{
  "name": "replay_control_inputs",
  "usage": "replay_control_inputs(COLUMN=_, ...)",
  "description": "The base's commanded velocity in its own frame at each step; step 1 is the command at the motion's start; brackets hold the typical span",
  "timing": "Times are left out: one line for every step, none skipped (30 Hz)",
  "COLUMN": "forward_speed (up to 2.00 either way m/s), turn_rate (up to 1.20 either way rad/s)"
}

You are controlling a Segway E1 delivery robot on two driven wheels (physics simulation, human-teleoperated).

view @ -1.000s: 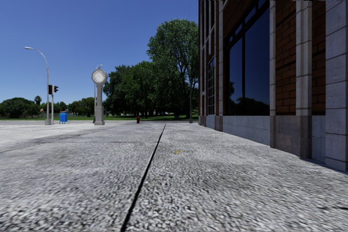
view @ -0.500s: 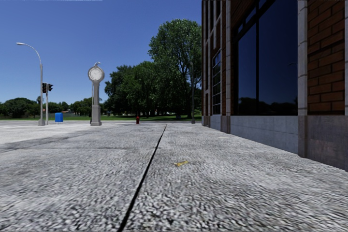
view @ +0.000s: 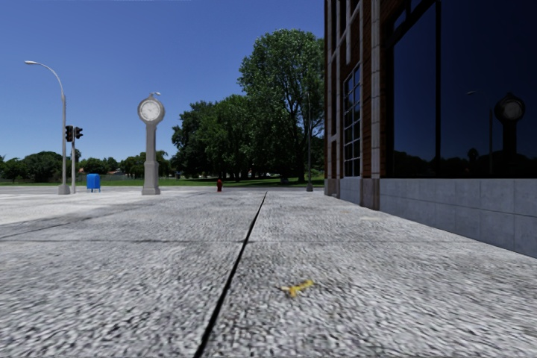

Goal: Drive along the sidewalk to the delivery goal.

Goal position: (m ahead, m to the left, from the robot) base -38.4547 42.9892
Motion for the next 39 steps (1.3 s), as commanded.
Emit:
replay_control_inputs(forward_speed=2.00, turn_rate=0.00)
replay_control_inputs(forward_speed=2.00, turn_rate=0.00)
replay_control_inputs(forward_speed=2.00, turn_rate=0.00)
replay_control_inputs(forward_speed=2.00, turn_rate=0.00)
replay_control_inputs(forward_speed=2.00, turn_rate=0.00)
replay_control_inputs(forward_speed=2.00, turn_rate=0.00)
replay_control_inputs(forward_speed=2.00, turn_rate=0.00)
replay_control_inputs(forward_speed=2.00, turn_rate=0.00)
replay_control_inputs(forward_speed=2.00, turn_rate=0.00)
replay_control_inputs(forward_speed=2.00, turn_rate=0.00)
replay_control_inputs(forward_speed=2.00, turn_rate=0.00)
replay_control_inputs(forward_speed=2.00, turn_rate=0.00)
replay_control_inputs(forward_speed=2.00, turn_rate=0.00)
replay_control_inputs(forward_speed=2.00, turn_rate=0.00)
replay_control_inputs(forward_speed=2.00, turn_rate=0.00)
replay_control_inputs(forward_speed=2.00, turn_rate=0.00)
replay_control_inputs(forward_speed=2.00, turn_rate=0.00)
replay_control_inputs(forward_speed=2.00, turn_rate=0.00)
replay_control_inputs(forward_speed=2.00, turn_rate=0.00)
replay_control_inputs(forward_speed=2.00, turn_rate=0.05)
replay_control_inputs(forward_speed=2.00, turn_rate=0.21)
replay_control_inputs(forward_speed=2.00, turn_rate=0.35)
replay_control_inputs(forward_speed=2.00, turn_rate=0.44)
replay_control_inputs(forward_speed=2.00, turn_rate=0.46)
replay_control_inputs(forward_speed=2.00, turn_rate=0.46)
replay_control_inputs(forward_speed=2.00, turn_rate=0.46)
replay_control_inputs(forward_speed=2.00, turn_rate=0.46)
replay_control_inputs(forward_speed=2.00, turn_rate=0.46)
replay_control_inputs(forward_speed=2.00, turn_rate=0.46)
replay_control_inputs(forward_speed=2.00, turn_rate=0.46)
replay_control_inputs(forward_speed=2.00, turn_rate=0.46)
replay_control_inputs(forward_speed=2.00, turn_rate=0.46)
replay_control_inputs(forward_speed=2.00, turn_rate=0.46)
replay_control_inputs(forward_speed=2.00, turn_rate=0.46)
replay_control_inputs(forward_speed=2.00, turn_rate=0.46)
replay_control_inputs(forward_speed=2.00, turn_rate=0.46)
replay_control_inputs(forward_speed=2.00, turn_rate=0.46)
replay_control_inputs(forward_speed=2.00, turn_rate=0.46)
replay_control_inputs(forward_speed=2.00, turn_rate=0.46)
